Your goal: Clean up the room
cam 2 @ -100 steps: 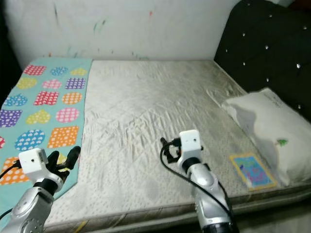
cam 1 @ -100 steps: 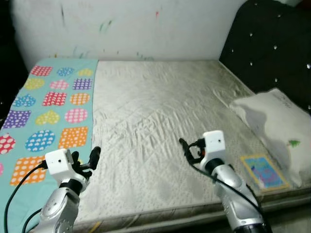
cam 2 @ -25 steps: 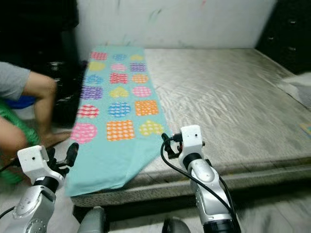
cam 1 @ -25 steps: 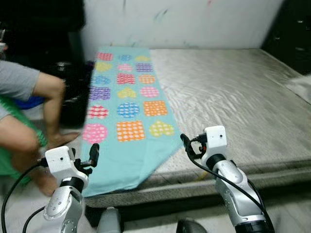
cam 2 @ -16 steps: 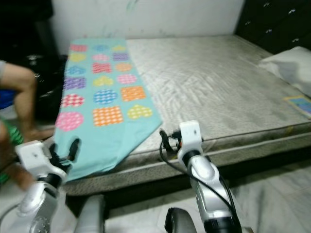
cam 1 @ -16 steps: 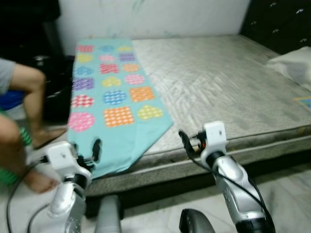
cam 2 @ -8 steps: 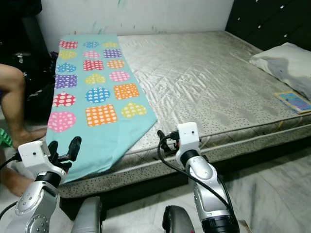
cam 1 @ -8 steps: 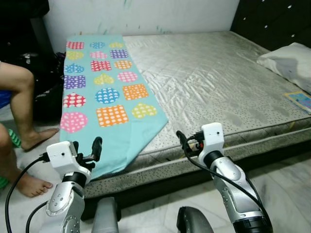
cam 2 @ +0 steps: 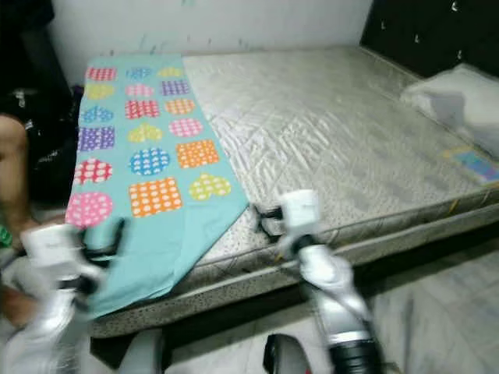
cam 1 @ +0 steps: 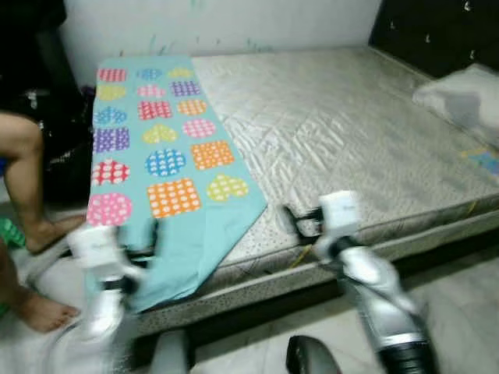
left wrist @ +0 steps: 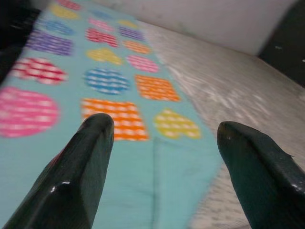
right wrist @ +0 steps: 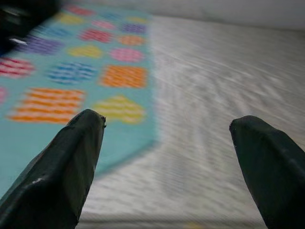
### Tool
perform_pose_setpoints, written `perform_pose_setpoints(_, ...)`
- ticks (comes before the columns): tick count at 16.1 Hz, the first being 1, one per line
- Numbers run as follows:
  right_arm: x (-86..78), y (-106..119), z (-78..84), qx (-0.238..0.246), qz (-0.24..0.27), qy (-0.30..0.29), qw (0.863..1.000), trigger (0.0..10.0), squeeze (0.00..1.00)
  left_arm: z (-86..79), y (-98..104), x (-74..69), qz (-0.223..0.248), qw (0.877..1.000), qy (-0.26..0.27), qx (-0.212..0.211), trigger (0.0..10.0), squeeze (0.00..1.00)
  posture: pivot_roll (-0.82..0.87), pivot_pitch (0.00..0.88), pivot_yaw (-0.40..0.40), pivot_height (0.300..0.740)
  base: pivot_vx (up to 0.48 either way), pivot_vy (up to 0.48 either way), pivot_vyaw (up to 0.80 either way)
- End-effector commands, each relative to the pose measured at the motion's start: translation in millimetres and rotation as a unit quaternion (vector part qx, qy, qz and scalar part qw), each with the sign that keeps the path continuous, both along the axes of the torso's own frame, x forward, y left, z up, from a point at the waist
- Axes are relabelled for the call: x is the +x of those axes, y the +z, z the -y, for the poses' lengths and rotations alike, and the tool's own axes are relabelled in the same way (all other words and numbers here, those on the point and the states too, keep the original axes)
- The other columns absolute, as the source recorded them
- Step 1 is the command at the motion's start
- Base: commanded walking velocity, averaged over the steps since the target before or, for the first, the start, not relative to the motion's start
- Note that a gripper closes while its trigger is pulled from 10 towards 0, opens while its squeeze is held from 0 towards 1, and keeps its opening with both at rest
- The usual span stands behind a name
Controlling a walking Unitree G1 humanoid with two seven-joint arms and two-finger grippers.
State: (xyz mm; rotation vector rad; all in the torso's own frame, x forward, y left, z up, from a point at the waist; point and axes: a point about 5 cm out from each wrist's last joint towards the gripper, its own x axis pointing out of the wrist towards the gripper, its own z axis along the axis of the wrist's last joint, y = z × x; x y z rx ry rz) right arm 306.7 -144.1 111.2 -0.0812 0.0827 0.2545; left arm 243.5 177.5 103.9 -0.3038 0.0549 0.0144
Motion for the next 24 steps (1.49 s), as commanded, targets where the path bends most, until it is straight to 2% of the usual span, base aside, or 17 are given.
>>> perform_pose_setpoints(1, 2.4, 4.2, -6.4, 0.004, 0.011, 0.005, 1.0, 10.0, 0.0, -10.4, 3.0, -0.9, 0.001, 1.0, 0.013, 0.011, 10.0, 0.0, 0.0, 0.047, -0.041, 0.596, 0.27, 0.0, 0.0)
perform_pose_setpoints(5, 2.7, 5.7, -9.3, 0.002, 0.019, 0.013, 1.0, 10.0, 0.0, -11.2, 3.8, -0.2, 0.001, 1.0, 0.012, 0.012, 10.0, 0.0, 0.0, 0.054, -0.035, 0.596, 0.272, 0.0, 0.0)
perform_pose_setpoints(9, 3.1, 6.3, -12.0, 0.001, 0.023, 0.022, 0.999, 10.0, 0.0, -10.2, 4.0, 1.4, 0.0, 1.0, 0.01, 0.011, 10.0, 0.0, 0.0, 0.053, -0.037, 0.596, 0.281, 0.0, 0.68)
perform_pose_setpoints(15, 3.3, -0.1, -10.5, -0.007, 0.008, 0.026, 1.0, 10.0, 0.0, -10.1, 0.2, 2.3, -0.013, 1.0, 0.016, 0.009, 10.0, 0.0, 0.0, 0.052, -0.038, 0.596, 0.0, 0.0, 0.07)
perform_pose_setpoints(17, 4.3, -0.5, -11.5, -0.025, 0.012, 0.045, 0.999, 10.0, 0.0, -10.2, -0.1, 2.1, -0.014, 1.0, 0.016, 0.009, 10.0, 0.0, 0.01, 0.05, -0.041, 0.596, 0.0, 0.0, 0.0)
perform_pose_setpoints(24, 7.4, -3.8, -15.2, -0.033, 0.006, 0.059, 0.998, 10.0, 0.0, -10.0, 0.0, 0.3, -0.017, 1.0, 0.013, 0.012, 10.0, 0.0, 0.02, 0.05, -0.04, 0.596, 0.0, 0.0, 0.71)
